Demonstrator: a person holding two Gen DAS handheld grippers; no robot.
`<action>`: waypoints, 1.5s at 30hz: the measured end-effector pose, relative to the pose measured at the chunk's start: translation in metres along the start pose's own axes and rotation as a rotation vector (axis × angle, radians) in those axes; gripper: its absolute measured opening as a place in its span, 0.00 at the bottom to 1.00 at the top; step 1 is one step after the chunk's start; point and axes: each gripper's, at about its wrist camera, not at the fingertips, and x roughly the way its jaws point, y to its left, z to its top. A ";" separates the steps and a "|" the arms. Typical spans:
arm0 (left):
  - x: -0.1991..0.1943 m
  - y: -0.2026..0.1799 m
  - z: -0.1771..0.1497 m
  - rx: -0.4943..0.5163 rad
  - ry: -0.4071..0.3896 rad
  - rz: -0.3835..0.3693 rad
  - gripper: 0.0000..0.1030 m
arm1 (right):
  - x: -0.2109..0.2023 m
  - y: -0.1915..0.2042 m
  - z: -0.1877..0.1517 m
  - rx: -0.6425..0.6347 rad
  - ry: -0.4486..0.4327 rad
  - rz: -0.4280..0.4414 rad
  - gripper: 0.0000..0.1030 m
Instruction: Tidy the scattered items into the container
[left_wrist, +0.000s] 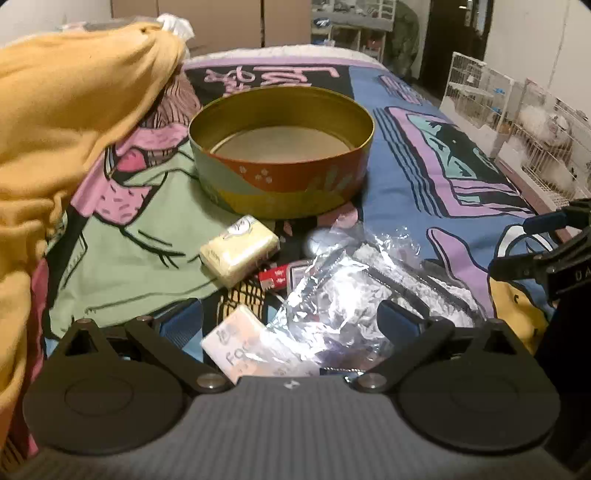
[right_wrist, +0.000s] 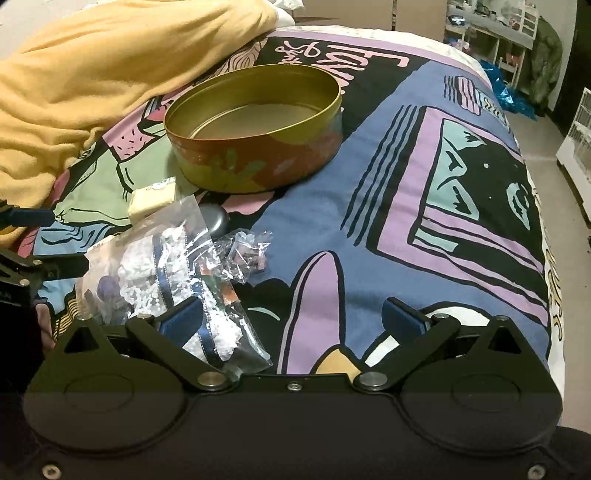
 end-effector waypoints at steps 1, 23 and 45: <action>0.000 0.001 0.000 -0.018 -0.002 -0.018 1.00 | 0.000 0.000 0.000 -0.001 0.002 0.000 1.00; 0.006 0.022 -0.010 -0.046 0.002 -0.042 1.00 | 0.000 -0.001 -0.001 0.008 -0.001 0.033 1.00; 0.007 0.061 -0.025 -0.085 -0.067 -0.024 1.00 | -0.001 0.007 -0.002 -0.027 -0.001 0.037 1.00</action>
